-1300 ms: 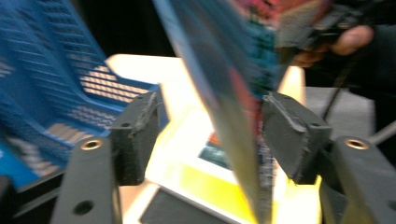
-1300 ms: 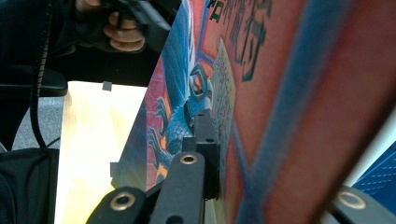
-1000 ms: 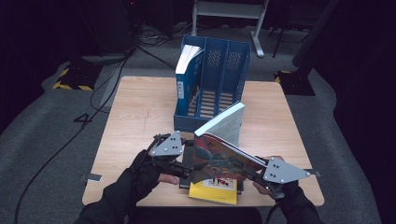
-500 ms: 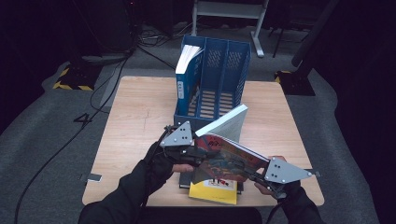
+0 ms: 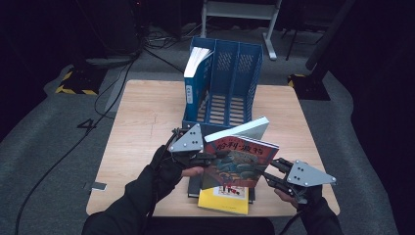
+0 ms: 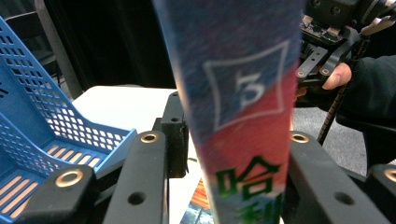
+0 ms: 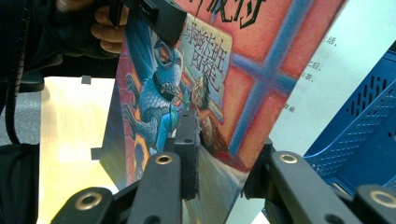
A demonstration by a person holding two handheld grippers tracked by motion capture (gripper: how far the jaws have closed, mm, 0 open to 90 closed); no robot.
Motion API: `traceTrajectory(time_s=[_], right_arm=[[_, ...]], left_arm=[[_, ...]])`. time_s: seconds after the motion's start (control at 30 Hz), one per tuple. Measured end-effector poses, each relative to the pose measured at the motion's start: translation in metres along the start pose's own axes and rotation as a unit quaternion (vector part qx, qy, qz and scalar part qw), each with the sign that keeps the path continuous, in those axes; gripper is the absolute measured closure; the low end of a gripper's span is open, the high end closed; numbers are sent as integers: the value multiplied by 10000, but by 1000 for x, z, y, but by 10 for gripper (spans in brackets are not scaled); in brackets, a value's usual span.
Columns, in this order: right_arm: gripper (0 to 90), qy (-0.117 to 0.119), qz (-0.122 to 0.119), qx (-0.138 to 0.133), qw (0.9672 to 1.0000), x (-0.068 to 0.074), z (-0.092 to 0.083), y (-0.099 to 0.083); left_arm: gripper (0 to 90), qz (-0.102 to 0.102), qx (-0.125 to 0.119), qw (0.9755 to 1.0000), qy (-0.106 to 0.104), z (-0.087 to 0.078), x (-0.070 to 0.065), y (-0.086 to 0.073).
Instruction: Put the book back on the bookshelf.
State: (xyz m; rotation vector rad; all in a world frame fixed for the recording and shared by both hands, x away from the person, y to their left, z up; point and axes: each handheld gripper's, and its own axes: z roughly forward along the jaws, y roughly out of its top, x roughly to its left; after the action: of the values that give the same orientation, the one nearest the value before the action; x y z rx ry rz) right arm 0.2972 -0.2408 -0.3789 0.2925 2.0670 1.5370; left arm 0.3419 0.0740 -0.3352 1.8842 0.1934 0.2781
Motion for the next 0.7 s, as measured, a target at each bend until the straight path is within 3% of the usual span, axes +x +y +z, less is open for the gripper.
traceTrajectory(time_s=[0.17,0.4,0.67,0.7], right_arm=[[747,41,29,-9,10000,0,1,0],[745,16,21,9,10000,0,0,0],[613,-169,109,150,9997,-2,0,-5],[549,-165,220,255,9993,-5,-1,-8]], left_arm=[[628,-106,-105,9999,19,2,2,8],[617,-158,39,9998,88,7,4,18],[701,-152,17,9999,17,5,3,19],[708,-150,14,9999,24,5,3,19]])
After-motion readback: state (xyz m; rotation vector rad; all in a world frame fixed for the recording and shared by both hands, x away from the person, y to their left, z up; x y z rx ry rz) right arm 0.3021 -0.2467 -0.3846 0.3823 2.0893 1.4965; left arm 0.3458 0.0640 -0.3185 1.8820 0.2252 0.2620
